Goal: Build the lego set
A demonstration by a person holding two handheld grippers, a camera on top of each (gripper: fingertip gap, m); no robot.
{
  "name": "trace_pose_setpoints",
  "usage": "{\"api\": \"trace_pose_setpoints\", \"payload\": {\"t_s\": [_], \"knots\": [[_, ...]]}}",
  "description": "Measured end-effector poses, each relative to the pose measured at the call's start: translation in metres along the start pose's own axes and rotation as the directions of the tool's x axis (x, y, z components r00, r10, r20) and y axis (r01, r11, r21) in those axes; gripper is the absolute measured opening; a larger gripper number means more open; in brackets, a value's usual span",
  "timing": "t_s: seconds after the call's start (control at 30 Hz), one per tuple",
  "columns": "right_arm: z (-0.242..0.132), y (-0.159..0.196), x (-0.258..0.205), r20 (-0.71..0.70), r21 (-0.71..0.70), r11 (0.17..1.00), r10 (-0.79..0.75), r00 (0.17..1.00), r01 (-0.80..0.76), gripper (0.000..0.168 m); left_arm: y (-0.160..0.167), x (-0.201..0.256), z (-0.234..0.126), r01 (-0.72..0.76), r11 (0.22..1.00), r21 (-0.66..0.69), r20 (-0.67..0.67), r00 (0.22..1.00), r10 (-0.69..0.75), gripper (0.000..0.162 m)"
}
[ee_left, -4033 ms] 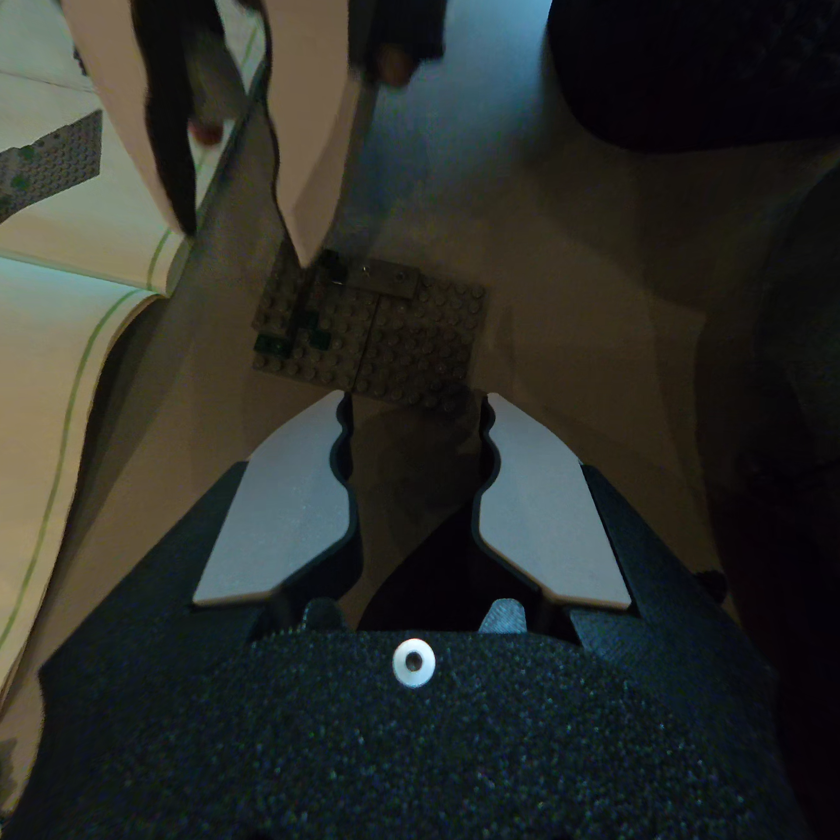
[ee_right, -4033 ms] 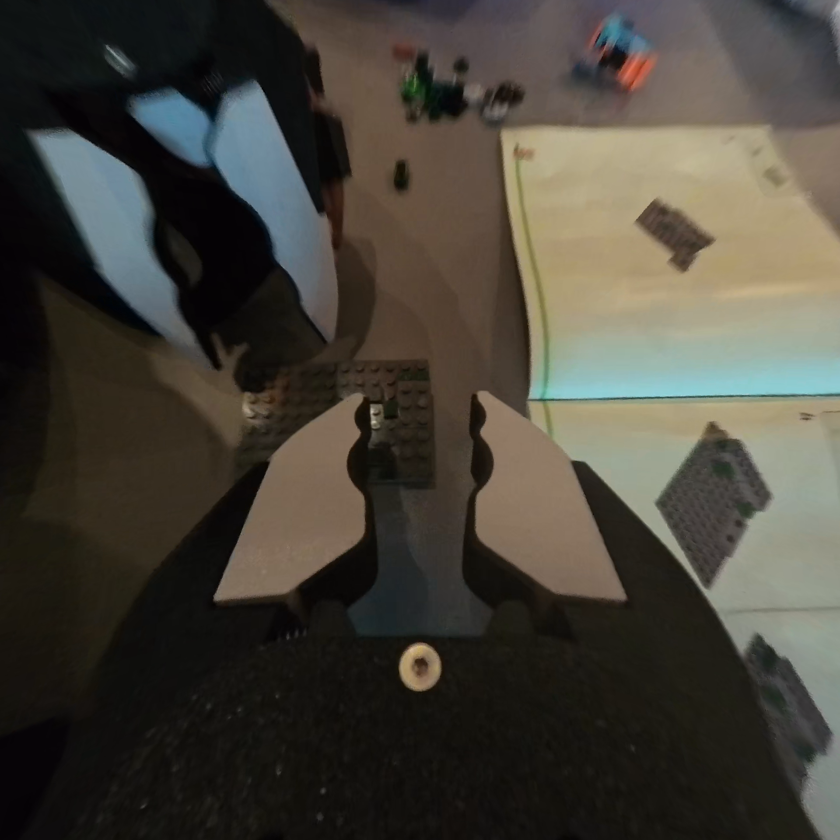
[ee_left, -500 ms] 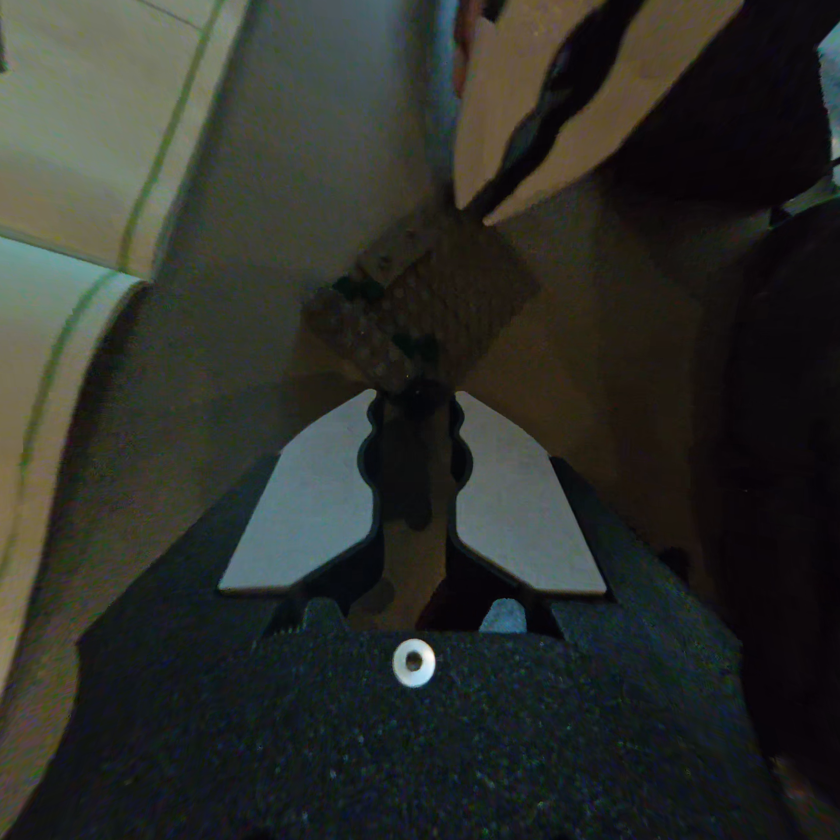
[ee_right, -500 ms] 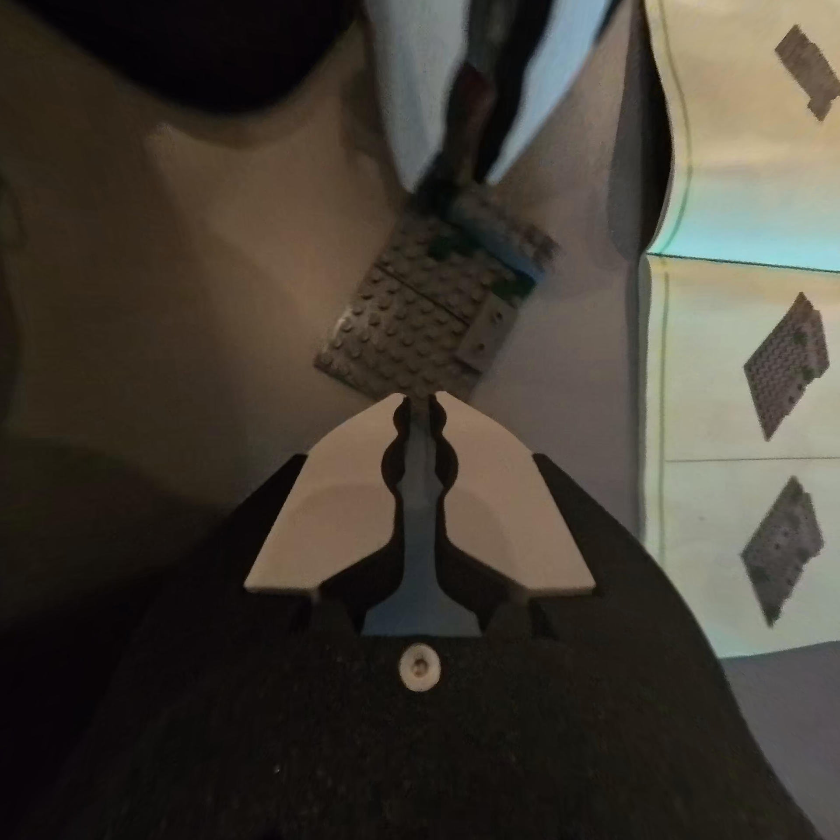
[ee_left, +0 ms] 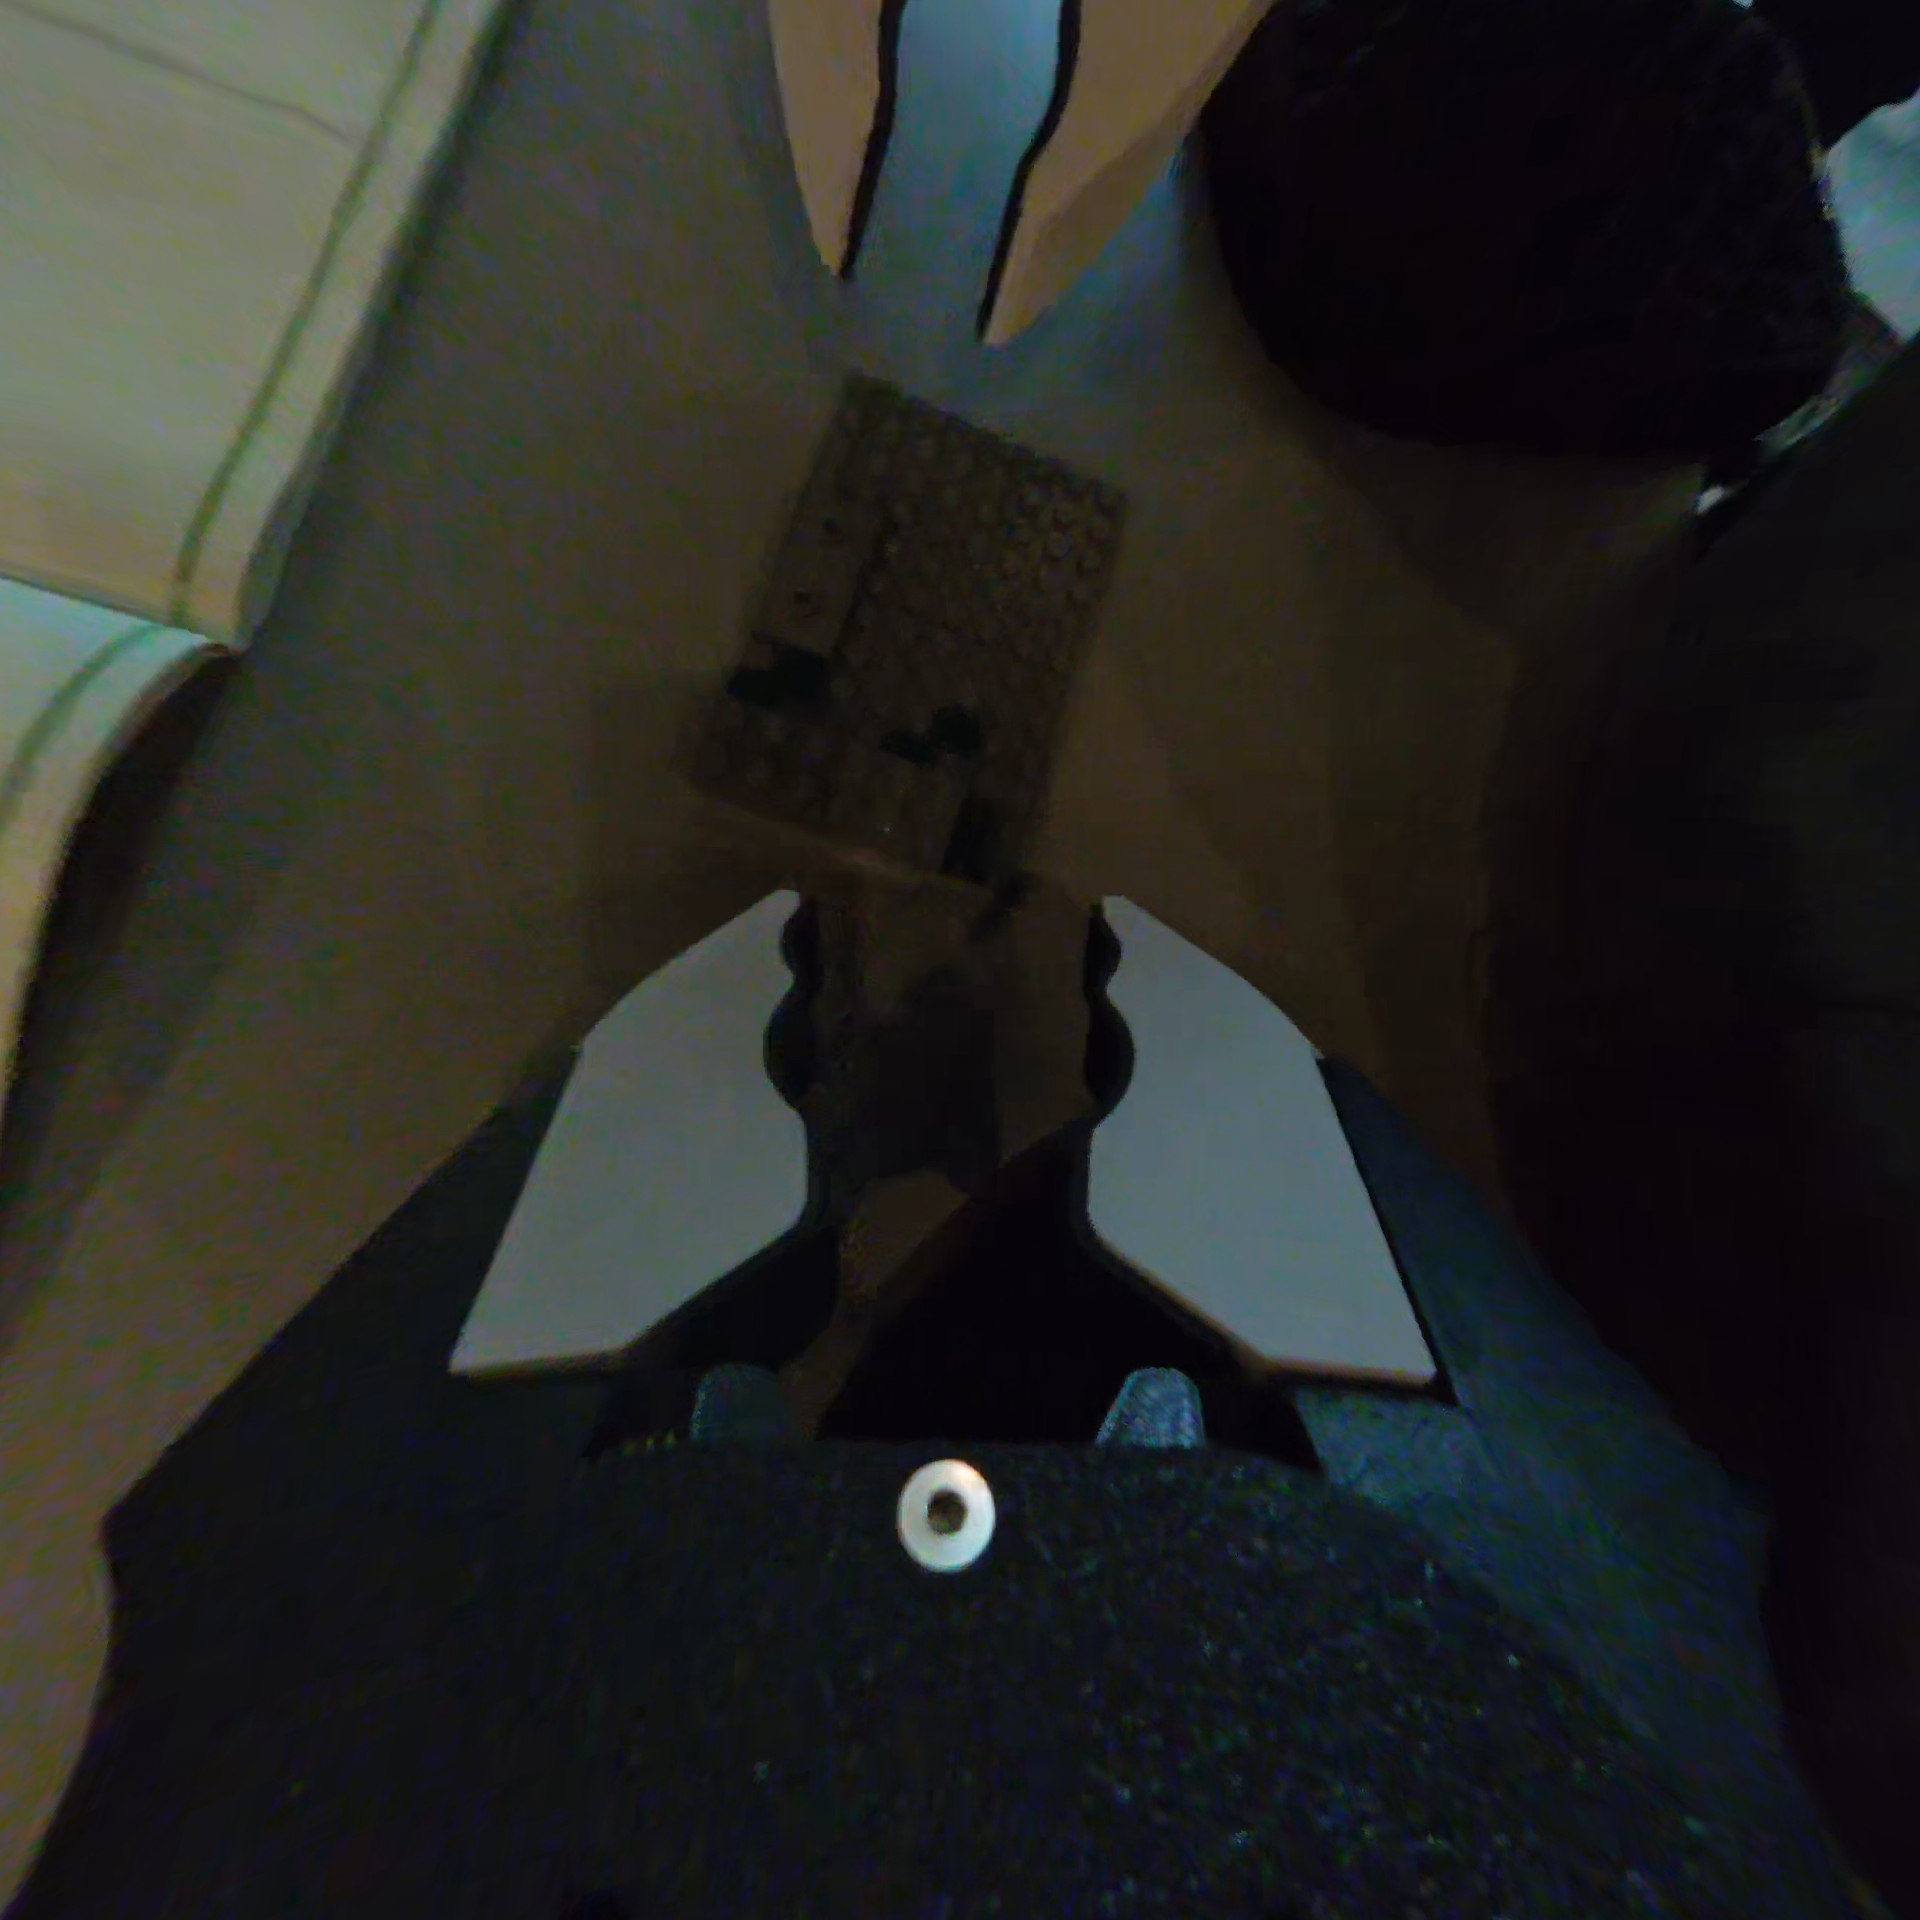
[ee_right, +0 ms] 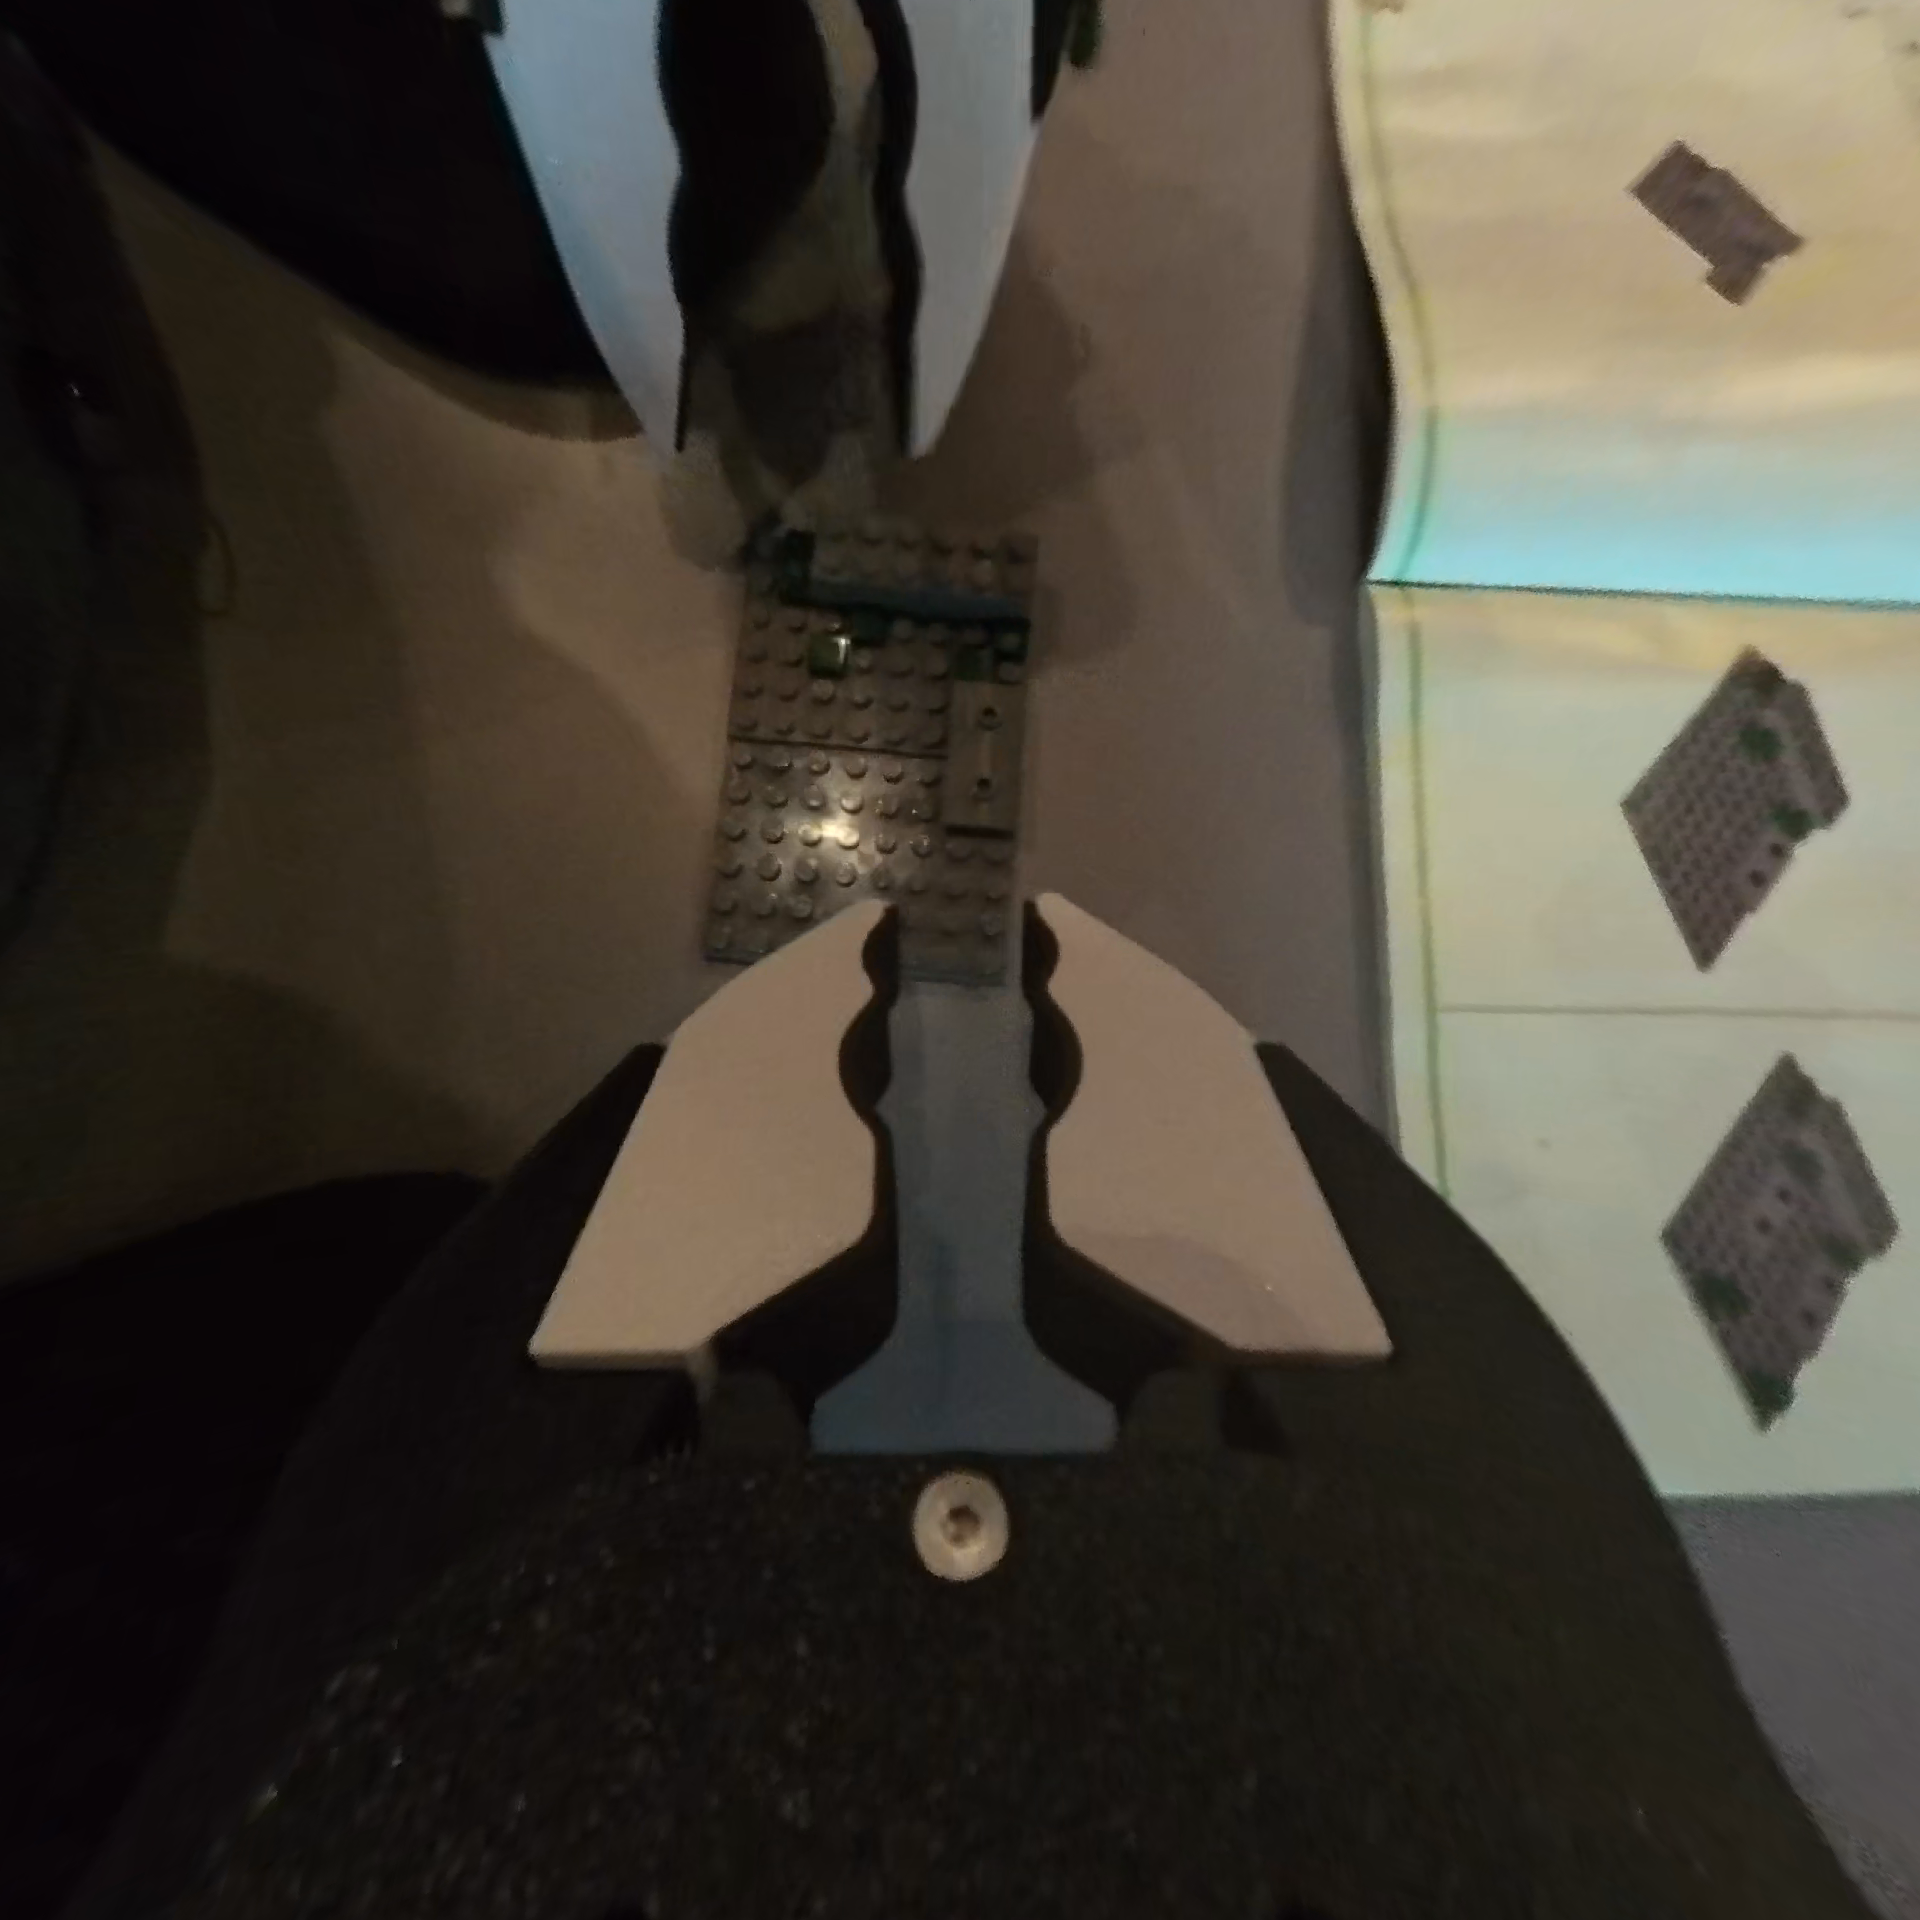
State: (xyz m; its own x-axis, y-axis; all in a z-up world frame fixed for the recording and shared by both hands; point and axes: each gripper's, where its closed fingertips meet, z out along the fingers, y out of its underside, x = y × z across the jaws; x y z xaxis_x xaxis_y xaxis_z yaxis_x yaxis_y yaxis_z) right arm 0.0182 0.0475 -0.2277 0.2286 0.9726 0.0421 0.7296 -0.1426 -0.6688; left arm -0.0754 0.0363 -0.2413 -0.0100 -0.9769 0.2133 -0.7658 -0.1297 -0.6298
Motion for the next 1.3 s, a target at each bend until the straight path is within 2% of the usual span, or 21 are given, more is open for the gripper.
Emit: {"api": "trace_pose_setpoints", "payload": {"t_s": [0.17, 0.27, 0.4, 0.6, 0.9, 1.13, 1.3], "knots": [[-0.001, 0.002, -0.008, 0.0, 0.064, 0.995, 0.082, 0.997, -0.081, 0.028, -0.003, -0.007, 0.011, -0.144, 0.989, 0.018, 0.045, 0.989, 0.143, 0.089], [-0.005, 0.002, -0.012, 0.001, 0.089, 0.99, 0.108, 0.994, -0.107, 0.028, -0.008, -0.006, 0.022, -0.195, 0.98, 0.039, 0.025, 0.981, 0.194, 0.096], [-0.009, 0.002, -0.016, 0.006, 0.111, 0.984, 0.137, 0.991, -0.137, 0.028, -0.01, -0.01, 0.032, -0.248, 0.969, 0.017, 0.019, 0.969, 0.248, 0.094], [-0.01, 0.004, -0.012, 0.031, 0.127, 0.974, 0.183, 0.983, -0.185, 0.028, -0.014, -0.017, 0.032, -0.266, 0.964, 0.014, 0.023, 0.964, 0.265, 0.071], [0.002, 0.01, -0.006, 0.11, 0.083, 0.965, 0.239, 0.965, -0.249, 0.03, -0.013, -0.017, 0.031, -0.285, 0.958, 0.014, 0.054, 0.957, 0.284, 0.07], [0.018, 0.012, 0.0, 0.228, -0.051, 0.971, 0.24, 0.944, -0.235, 0.041, -0.014, -0.016, 0.029, -0.325, 0.946, -0.001, 0.094, 0.942, 0.323, 0.07], [0.022, 0.007, 0.0, 0.314, -0.138, 0.969, 0.241, 0.918, -0.207, 0.042, -0.014, -0.015, 0.028, -0.328, 0.945, -0.007, 0.106, 0.939, 0.327, 0.07]]}}
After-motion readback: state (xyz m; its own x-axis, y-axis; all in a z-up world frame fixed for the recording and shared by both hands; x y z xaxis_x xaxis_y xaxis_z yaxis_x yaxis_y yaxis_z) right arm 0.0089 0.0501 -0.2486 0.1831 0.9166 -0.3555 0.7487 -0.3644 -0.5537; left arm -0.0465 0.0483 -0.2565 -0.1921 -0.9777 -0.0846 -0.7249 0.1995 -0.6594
